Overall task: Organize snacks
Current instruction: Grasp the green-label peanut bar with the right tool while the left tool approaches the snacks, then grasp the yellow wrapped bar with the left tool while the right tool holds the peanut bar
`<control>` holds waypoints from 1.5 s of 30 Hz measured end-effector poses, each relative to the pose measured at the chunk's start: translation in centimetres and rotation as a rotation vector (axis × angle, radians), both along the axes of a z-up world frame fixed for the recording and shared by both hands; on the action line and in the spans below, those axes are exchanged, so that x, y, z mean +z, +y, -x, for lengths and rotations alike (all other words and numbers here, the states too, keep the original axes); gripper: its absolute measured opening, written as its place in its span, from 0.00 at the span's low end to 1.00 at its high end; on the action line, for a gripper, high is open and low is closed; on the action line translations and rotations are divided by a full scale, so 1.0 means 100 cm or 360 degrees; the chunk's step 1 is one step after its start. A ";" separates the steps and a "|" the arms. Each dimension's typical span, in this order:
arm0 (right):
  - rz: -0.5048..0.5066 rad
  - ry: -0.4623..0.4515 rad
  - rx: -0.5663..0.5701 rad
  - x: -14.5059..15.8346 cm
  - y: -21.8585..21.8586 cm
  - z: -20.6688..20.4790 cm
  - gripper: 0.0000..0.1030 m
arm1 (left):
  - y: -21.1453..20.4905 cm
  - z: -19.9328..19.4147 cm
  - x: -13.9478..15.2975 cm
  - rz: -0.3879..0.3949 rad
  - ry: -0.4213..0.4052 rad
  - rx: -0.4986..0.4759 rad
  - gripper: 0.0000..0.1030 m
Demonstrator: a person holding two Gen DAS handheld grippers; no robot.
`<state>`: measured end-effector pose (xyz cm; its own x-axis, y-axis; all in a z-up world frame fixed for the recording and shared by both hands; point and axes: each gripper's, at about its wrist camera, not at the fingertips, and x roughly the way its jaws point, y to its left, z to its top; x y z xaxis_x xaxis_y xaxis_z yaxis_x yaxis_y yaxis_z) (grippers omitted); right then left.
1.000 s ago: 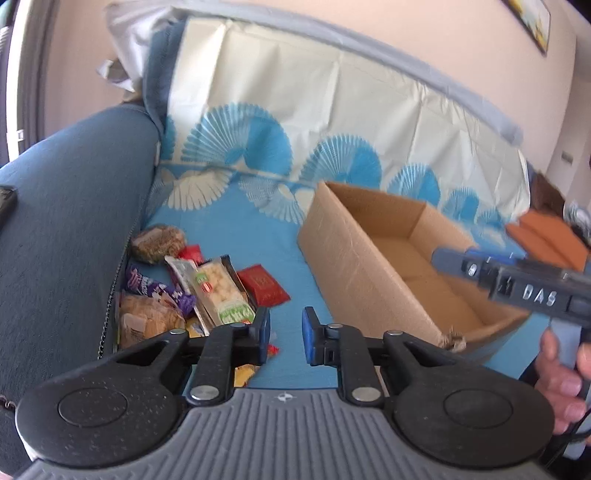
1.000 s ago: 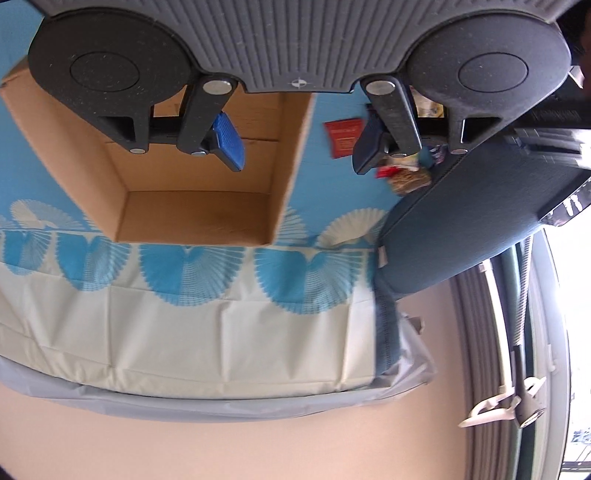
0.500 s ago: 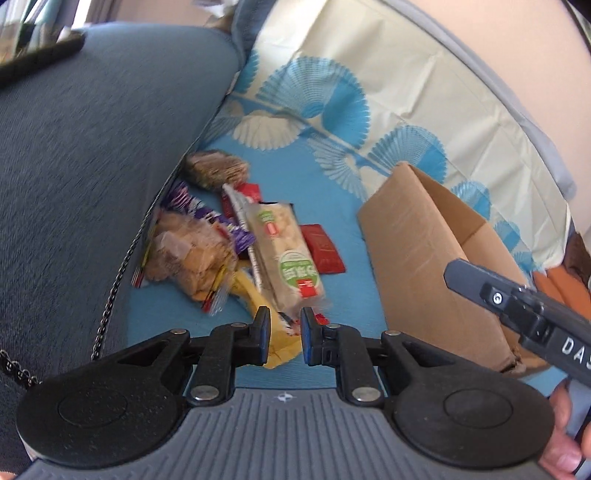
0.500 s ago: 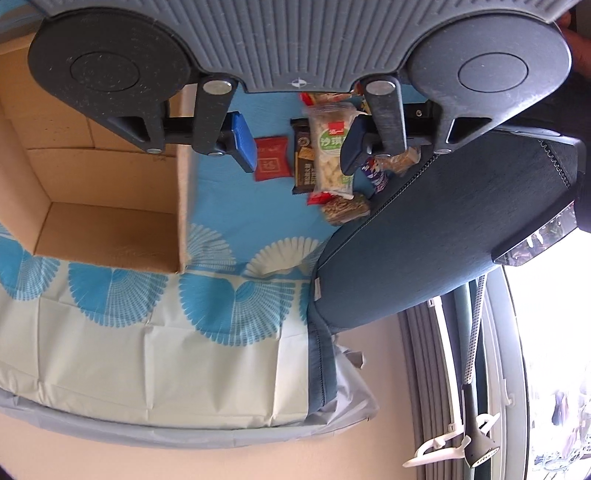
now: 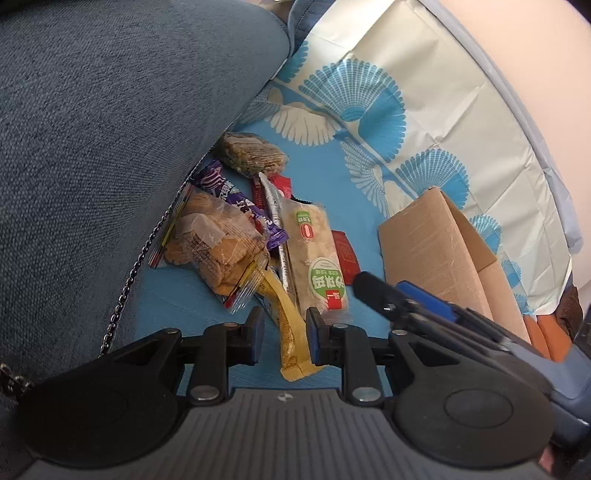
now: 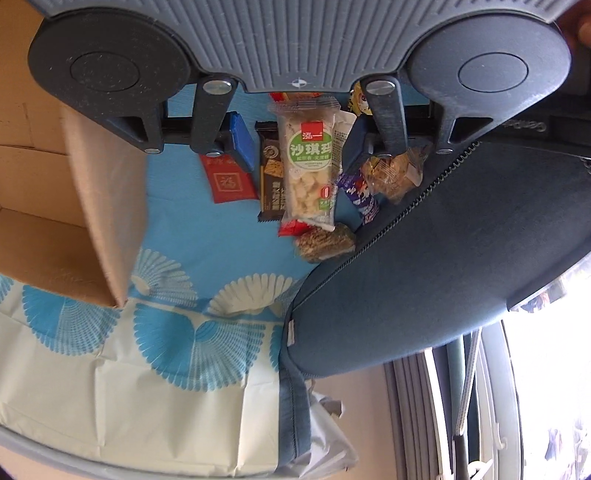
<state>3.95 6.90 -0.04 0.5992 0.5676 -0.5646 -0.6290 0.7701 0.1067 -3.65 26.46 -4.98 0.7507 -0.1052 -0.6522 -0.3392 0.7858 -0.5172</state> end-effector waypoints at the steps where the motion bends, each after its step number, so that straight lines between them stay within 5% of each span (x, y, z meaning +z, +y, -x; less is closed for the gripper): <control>1: 0.0012 0.0003 -0.0010 -0.004 0.004 -0.003 0.60 | 0.000 0.000 0.000 -0.0002 -0.0001 0.0006 0.27; 9: 0.0079 0.0127 -0.0036 -0.031 0.022 -0.029 0.67 | 0.001 -0.001 -0.001 -0.0017 0.0003 0.0019 0.34; 11: 0.0096 0.0180 -0.0024 -0.035 0.023 -0.033 0.60 | 0.000 -0.001 -0.002 -0.0022 0.0009 0.0016 0.39; 13: 0.0093 0.0192 0.0008 -0.037 0.022 -0.032 0.38 | 0.000 -0.003 -0.003 -0.0028 0.0015 0.0019 0.41; 14: 0.0102 0.0171 0.0006 -0.035 0.021 -0.030 0.38 | 0.000 -0.003 -0.003 -0.0031 0.0020 0.0016 0.42; 35: 0.0198 0.0129 -0.0041 -0.020 -0.037 0.061 0.37 | -0.013 -0.024 -0.017 -0.0135 0.0290 -0.0080 0.46; 39: 0.0221 0.0168 -0.0041 -0.028 -0.042 0.066 0.37 | -0.014 -0.023 -0.015 -0.0145 0.0272 -0.0068 0.46; 45: 0.0195 0.0188 -0.0032 -0.034 -0.044 0.068 0.40 | -0.010 -0.007 -0.003 -0.0057 0.0032 -0.0031 0.47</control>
